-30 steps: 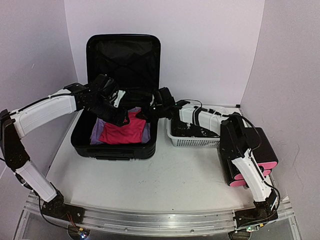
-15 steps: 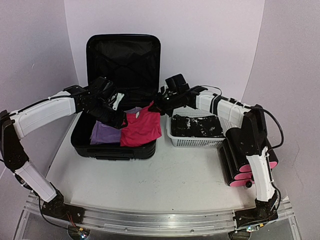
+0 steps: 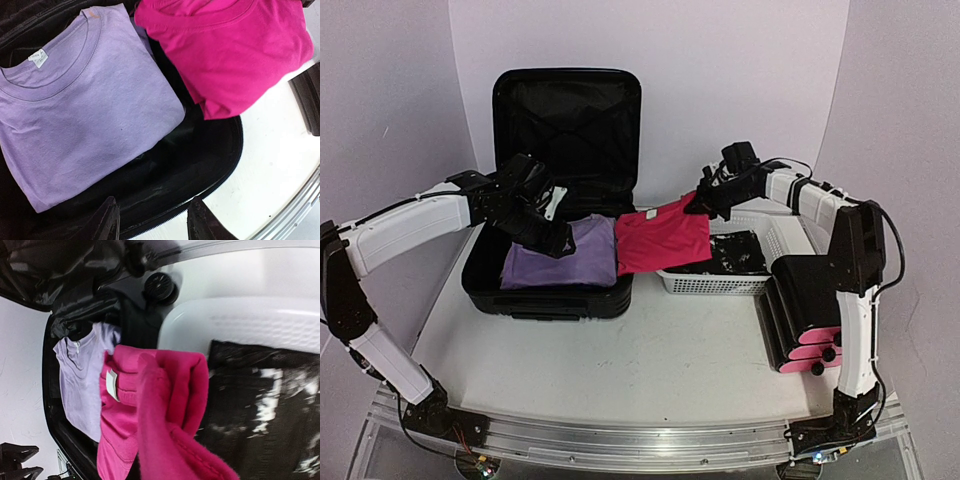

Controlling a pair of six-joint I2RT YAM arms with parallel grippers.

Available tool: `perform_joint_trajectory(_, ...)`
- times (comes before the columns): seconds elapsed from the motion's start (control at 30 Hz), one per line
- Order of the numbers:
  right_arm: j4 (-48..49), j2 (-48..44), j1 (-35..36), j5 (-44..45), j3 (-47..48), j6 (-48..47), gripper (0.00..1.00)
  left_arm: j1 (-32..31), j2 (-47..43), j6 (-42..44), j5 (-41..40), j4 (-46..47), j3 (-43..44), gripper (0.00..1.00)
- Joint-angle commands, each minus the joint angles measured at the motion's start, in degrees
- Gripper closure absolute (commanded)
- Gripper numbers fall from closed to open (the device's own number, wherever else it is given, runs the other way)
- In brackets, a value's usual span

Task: Open, take out, and arrange the luggage

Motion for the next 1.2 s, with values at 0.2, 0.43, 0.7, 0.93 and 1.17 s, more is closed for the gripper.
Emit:
perform_joint_trajectory(0.2, -2.9, 1.2, -6.4, -5.8, 2.4, -5.5, 1.0, 0.3, -2.8, -1.3, 1.4, 1.0, 1.1, 0.54)
perform_joint_trajectory(0.43, -5.9, 1.9, -9.6, -4.4, 0.9, -8.6, 1.0, 0.3, -2.3, -1.4, 2.3, 1.0, 2.1, 0.54)
perform_joint_trajectory(0.7, -10.1, 1.8, -12.8, 0.7, -0.4, -14.5, 1.0, 0.3, -2.5, -1.6, 2.4, 0.9, 1.8, 0.54)
perform_joint_trajectory(0.93, -11.1, 4.5, -14.5, 1.5, 0.3, -17.9, 1.0, 0.2, -2.7, -1.7, 2.6, 0.6, 1.9, 0.54)
perform_joint_trajectory(1.17, -15.9, 6.7, -14.6, 6.6, 4.3, -22.9, 0.85, 0.3, -2.5, -1.8, 2.4, 0.5, 1.8, 0.54)
